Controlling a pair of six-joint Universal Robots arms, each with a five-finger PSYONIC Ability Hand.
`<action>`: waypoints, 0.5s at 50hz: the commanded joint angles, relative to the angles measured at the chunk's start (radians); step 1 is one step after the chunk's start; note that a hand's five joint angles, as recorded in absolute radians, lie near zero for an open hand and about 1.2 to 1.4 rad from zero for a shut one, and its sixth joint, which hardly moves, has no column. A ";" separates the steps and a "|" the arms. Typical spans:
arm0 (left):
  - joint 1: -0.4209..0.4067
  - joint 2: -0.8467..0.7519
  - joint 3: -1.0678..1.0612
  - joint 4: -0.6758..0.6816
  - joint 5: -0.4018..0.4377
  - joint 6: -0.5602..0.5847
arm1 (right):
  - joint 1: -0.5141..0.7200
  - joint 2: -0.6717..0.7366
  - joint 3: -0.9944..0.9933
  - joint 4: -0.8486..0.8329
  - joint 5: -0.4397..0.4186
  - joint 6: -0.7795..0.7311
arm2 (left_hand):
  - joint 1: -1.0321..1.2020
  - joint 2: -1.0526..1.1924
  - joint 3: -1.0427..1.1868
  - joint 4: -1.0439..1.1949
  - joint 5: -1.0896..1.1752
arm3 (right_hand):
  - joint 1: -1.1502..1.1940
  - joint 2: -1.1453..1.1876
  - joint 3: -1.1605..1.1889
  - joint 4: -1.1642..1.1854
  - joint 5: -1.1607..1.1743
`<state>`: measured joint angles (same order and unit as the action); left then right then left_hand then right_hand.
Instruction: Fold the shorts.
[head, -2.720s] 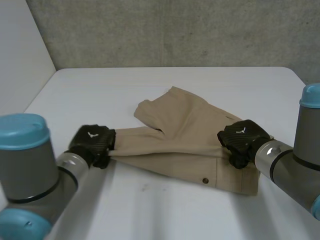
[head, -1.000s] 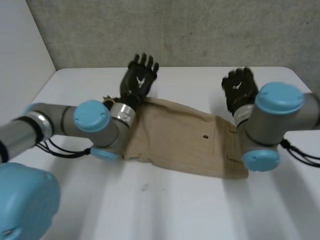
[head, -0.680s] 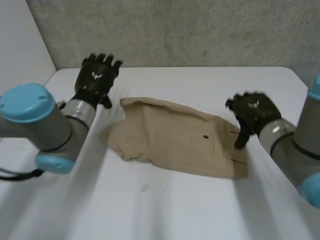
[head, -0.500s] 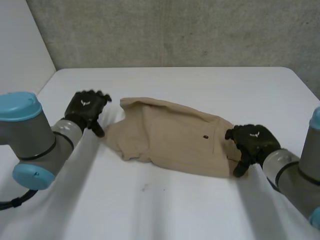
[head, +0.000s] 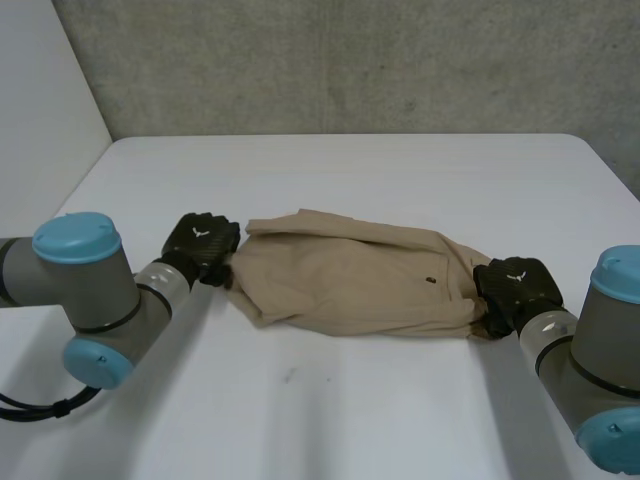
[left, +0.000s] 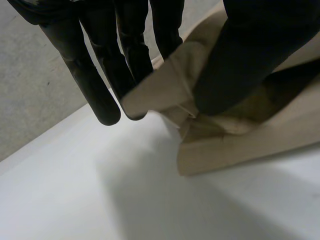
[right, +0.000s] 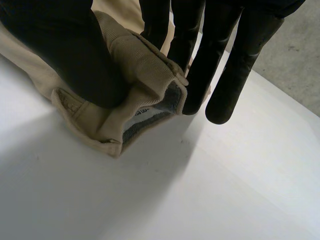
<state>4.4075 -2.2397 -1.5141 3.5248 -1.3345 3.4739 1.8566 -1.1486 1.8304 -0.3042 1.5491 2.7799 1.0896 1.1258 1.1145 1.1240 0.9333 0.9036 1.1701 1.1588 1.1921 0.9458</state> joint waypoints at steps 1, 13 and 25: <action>-0.033 0.015 -0.009 -0.017 0.003 0.069 | 0.003 -0.034 -0.017 0.002 0.002 -0.005 | 0.307 0.270 0.282 0.272 0.288 | 0.493 0.226 0.237 0.204 0.276; -0.034 0.271 -0.276 -0.038 -0.199 0.364 | 0.006 -0.059 -0.089 0.025 0.002 -0.137 | 0.307 0.270 0.282 0.272 0.288 | 0.493 0.226 0.237 0.204 0.276; -0.073 0.298 -0.331 -0.007 -0.196 0.370 | 0.007 -0.034 -0.097 0.103 -0.004 -0.218 | -0.569 -0.605 -0.594 -0.603 -0.587 | 0.493 0.226 0.237 0.204 0.276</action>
<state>4.3482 -1.9300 -1.8584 3.4965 -1.5418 3.8529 1.8641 -1.1882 1.7239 -0.2142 1.5456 2.5734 0.9437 0.9820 1.0002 1.0027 0.8119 0.9426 1.1701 1.1719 1.1922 0.9695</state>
